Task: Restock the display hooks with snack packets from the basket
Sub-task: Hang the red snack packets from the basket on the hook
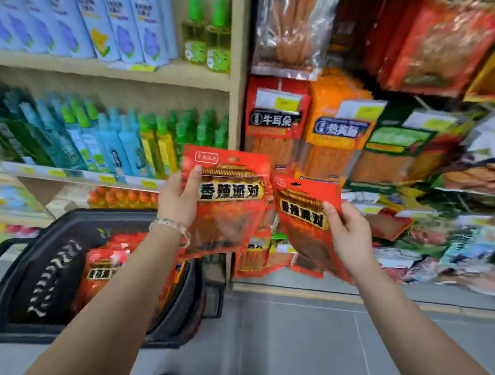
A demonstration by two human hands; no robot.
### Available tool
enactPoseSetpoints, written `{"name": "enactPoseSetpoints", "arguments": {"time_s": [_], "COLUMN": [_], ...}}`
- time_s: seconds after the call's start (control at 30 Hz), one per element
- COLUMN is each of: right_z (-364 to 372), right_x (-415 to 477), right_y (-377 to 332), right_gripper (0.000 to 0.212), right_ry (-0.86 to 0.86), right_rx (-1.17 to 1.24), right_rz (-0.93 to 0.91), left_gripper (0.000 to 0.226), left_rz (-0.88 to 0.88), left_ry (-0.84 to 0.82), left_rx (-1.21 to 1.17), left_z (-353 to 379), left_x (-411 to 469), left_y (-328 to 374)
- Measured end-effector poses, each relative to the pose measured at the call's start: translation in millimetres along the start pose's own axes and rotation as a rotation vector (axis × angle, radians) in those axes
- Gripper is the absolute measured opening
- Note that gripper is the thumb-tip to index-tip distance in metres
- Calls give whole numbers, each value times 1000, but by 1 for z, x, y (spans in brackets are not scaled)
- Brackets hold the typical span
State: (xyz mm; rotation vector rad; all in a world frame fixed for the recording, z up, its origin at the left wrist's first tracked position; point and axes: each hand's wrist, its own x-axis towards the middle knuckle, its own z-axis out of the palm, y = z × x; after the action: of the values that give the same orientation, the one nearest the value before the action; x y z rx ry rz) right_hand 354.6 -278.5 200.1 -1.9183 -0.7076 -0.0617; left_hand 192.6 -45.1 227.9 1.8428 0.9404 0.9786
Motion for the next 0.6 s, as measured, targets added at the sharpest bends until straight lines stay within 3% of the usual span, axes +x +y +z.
{"name": "enactPoseSetpoints", "arguments": {"time_s": [0.13, 0.27, 0.47, 0.6], "right_z": [-82, -144, -198, -224], "right_x": [28, 66, 153, 212], "right_y": [13, 16, -2, -25], "right_gripper": [23, 33, 42, 33], "right_ry": [106, 244, 360, 449], "right_rx": [-12, -53, 61, 128], "right_rz": [-54, -86, -147, -224], "left_gripper": [36, 29, 36, 40], "left_rz": [75, 117, 170, 225], "left_ry": [-53, -78, -41, -73], "left_rx": [-68, -123, -244, -366], "left_z": [54, 100, 151, 180], "left_x": [-5, 2, 45, 73], "left_y": [58, 110, 177, 218]}}
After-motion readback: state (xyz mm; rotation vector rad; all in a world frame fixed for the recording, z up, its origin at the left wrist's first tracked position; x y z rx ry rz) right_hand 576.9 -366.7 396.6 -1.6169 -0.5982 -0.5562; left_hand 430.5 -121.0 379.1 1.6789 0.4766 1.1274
